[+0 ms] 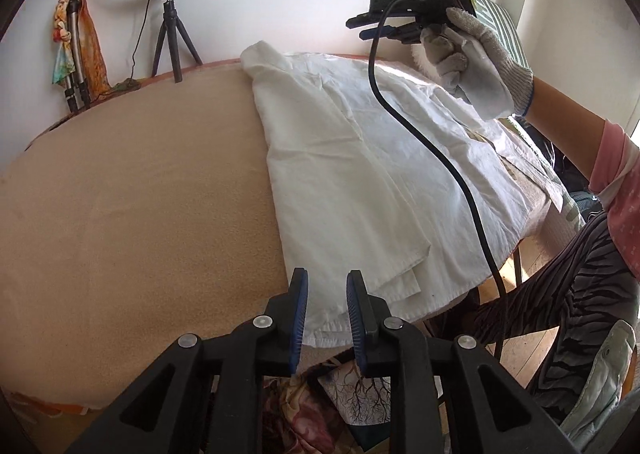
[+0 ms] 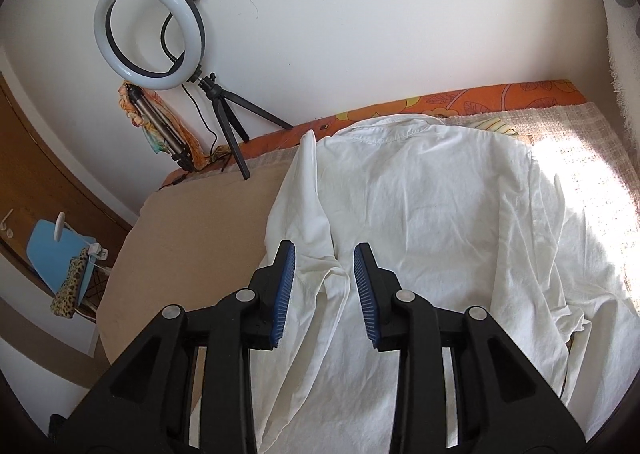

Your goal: Fold small clothes

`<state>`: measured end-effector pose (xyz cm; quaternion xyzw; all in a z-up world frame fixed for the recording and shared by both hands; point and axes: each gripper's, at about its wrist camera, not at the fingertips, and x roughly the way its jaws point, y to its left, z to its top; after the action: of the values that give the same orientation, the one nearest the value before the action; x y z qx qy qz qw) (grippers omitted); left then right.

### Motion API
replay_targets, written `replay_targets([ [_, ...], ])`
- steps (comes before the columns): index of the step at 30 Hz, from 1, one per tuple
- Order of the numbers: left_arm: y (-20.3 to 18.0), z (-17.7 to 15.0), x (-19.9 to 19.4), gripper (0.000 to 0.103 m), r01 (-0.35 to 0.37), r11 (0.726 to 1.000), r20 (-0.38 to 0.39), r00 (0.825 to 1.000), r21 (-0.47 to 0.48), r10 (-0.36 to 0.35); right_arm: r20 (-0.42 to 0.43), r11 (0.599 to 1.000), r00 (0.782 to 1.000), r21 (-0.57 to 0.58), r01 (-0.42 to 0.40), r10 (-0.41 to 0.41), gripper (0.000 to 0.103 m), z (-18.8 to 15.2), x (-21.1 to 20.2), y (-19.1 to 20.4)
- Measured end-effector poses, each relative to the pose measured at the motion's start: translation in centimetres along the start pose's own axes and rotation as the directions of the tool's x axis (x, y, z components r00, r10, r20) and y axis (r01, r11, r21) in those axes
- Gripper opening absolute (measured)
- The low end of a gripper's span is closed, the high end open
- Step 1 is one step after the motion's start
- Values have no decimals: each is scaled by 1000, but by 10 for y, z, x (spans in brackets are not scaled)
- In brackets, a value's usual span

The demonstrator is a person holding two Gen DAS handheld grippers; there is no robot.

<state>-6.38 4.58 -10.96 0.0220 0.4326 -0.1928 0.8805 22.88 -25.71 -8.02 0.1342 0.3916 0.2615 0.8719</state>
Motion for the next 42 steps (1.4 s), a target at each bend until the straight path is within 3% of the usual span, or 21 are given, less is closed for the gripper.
replay_targets([
  [4,14,25,12,19,-21,999,11,1000,-30,21,-22,999,999,-4,-41,41,33,12,4,4],
  [7,17,39,27,22,-32,999,-25,999,-17,31,-46,998,997,-23,-56,54,33,25,15,7],
  [11,16,57,42,22,-36,999,-39,999,-6,36,-73,997,995,-37,-65,62,53,47,37,9],
  [14,12,66,58,22,-37,999,-58,998,5,37,-82,997,995,-35,-65,62,54,61,58,8],
  [22,12,62,99,22,11,1000,-164,986,18,-8,-147,997,987,-31,-64,58,59,94,135,3],
  [27,5,59,103,26,-14,997,-160,987,75,25,-173,993,978,49,-111,118,59,102,183,-16],
  [32,4,59,105,26,-11,997,-153,988,72,22,-190,985,967,79,-155,168,59,102,211,-21],
  [33,4,59,105,26,-11,997,-152,988,74,22,-192,985,966,69,-161,171,57,102,214,-19],
  [34,4,59,105,26,-10,997,-151,988,75,21,-191,986,967,49,-160,166,42,102,215,-17],
  [35,4,59,105,26,-7,997,-151,988,72,18,-202,987,966,26,-157,159,13,101,217,-14],
  [36,5,59,105,26,-4,998,-150,989,68,14,-223,989,964,-2,-148,143,4,101,221,-10],
  [39,7,58,105,26,3,998,-147,989,56,5,-174,993,984,-102,-53,34,4,100,212,-5],
  [42,7,58,104,26,2,998,-152,988,69,8,-167,996,985,-83,32,-45,3,101,215,-21],
])
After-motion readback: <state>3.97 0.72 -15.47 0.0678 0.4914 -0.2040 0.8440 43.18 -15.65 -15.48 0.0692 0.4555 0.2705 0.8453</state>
